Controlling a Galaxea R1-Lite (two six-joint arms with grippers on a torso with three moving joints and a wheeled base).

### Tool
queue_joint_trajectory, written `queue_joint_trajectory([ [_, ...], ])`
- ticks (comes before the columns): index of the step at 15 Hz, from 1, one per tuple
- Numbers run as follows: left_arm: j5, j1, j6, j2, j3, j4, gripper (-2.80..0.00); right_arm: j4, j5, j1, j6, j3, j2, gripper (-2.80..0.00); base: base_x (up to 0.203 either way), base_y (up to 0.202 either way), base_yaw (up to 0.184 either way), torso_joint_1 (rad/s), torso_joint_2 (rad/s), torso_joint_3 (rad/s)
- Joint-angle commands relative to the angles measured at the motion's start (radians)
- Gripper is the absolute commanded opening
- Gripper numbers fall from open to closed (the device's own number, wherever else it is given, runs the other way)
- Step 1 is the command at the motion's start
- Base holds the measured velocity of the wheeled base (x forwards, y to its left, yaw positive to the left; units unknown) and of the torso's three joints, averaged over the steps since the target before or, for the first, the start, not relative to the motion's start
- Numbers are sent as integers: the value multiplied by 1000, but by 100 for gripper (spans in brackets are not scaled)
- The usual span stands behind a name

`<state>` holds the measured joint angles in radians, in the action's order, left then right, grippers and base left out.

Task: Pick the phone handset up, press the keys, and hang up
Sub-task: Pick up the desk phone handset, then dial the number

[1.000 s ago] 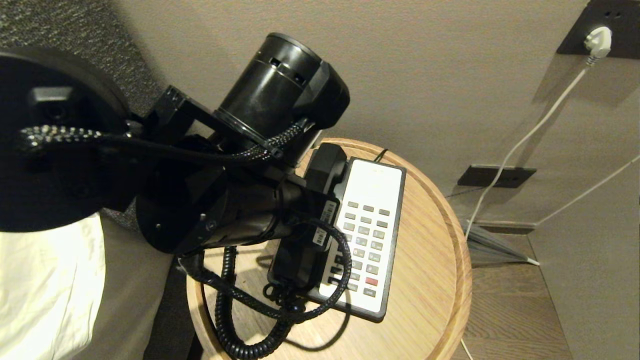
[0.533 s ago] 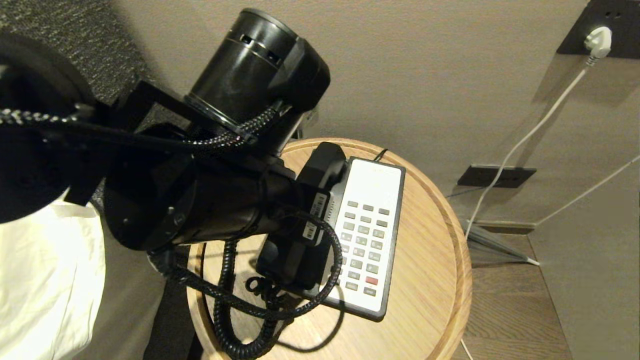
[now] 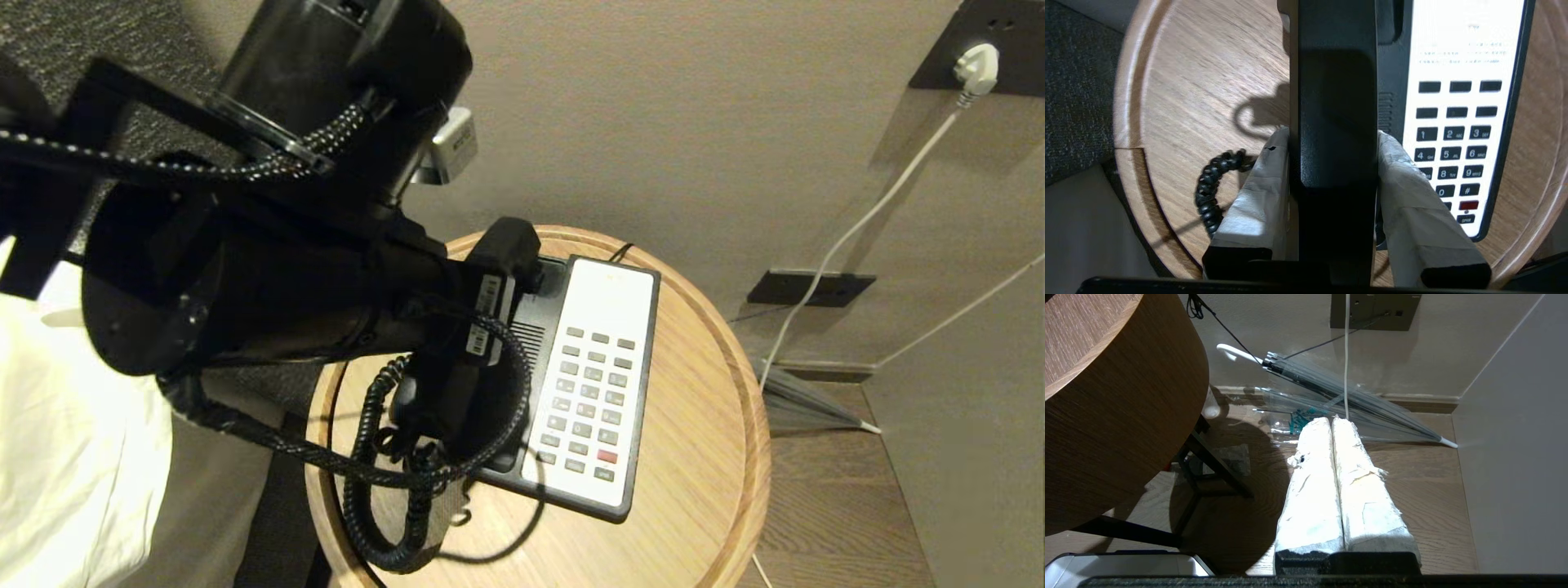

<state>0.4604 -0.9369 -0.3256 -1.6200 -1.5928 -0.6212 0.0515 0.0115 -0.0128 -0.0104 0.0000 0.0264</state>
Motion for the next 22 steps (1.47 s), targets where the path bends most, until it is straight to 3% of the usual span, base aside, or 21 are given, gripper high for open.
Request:
queue_joint_trajectory([
  [1,-2,29,-7,34,-4,-3,-280,1,1,0,0,20,0,-280,0,0,0,0,0,0],
  [3,-19,86,-41,57,-3,-4,-280,1,2,0,0,20,0,-280,0,0,0,0,0,0],
  [5,-81,166,-81,85,-3,-9,-280,1,1,0,0,20,0,-280,0,0,0,0,0,0],
  [8,-247,316,-184,150,0,-27,-280,1,1,0,0,20,0,-280,0,0,0,0,0,0],
  [11,-471,435,-383,250,20,-34,-280,1,1,0,0,20,0,-280,0,0,0,0,0,0],
  [14,-543,470,-470,361,110,-19,-280,1,1,0,0,20,0,-280,0,0,0,0,0,0],
  [17,-593,493,-536,455,291,115,-280,1,1,0,0,20,0,-280,0,0,0,0,0,0],
  [22,-625,534,-570,662,647,488,-280,1,1,0,0,20,0,-280,0,0,0,0,0,0],
])
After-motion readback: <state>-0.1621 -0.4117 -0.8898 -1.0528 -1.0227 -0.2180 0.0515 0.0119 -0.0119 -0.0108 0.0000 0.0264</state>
